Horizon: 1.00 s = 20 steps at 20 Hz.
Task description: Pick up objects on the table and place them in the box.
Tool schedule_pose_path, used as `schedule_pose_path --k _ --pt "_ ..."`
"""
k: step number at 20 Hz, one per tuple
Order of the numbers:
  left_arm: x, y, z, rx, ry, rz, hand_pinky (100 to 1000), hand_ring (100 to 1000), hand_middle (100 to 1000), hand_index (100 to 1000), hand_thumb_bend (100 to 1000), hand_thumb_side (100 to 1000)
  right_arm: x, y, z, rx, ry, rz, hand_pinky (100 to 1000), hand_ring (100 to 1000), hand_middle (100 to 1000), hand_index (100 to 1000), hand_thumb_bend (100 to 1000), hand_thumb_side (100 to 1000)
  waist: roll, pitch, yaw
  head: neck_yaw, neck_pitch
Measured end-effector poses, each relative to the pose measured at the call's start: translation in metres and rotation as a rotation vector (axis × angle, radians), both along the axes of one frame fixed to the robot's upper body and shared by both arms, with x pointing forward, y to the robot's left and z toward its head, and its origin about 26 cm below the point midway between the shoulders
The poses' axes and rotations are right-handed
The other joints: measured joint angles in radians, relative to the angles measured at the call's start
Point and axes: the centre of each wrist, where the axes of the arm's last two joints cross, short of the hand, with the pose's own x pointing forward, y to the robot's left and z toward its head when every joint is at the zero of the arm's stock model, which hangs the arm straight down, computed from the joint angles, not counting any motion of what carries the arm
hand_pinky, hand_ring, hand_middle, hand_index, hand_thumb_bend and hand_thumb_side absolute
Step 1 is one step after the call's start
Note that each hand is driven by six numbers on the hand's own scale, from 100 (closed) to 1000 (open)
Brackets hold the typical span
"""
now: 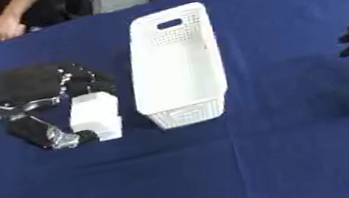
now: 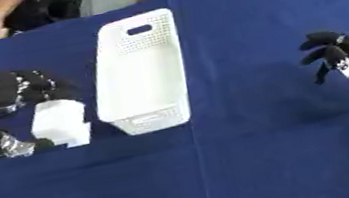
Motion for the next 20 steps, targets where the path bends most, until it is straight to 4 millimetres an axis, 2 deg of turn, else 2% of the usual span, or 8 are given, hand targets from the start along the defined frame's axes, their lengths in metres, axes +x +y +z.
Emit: schedule_pose_path --k 11,20 --pt "0.001 0.0026 -0.005 0.013 0.008 0.018 862 878 930 1000 376 993 0.0019 0.0009 0.0022 -0.003 -0.006 0.006 443 702 764 905 100 865 0.0 0.011 -0.01 0.0 0.0" --pt "0.0022 0.0053 -0.0107 0.024 0.012 0.031 852 853 909 1000 341 977 0.0045 0.0054 0.0072 0.0 -0.023 0.02 444 702 764 905 100 866 0.0 0.024 -0.025 0.0 -0.01"
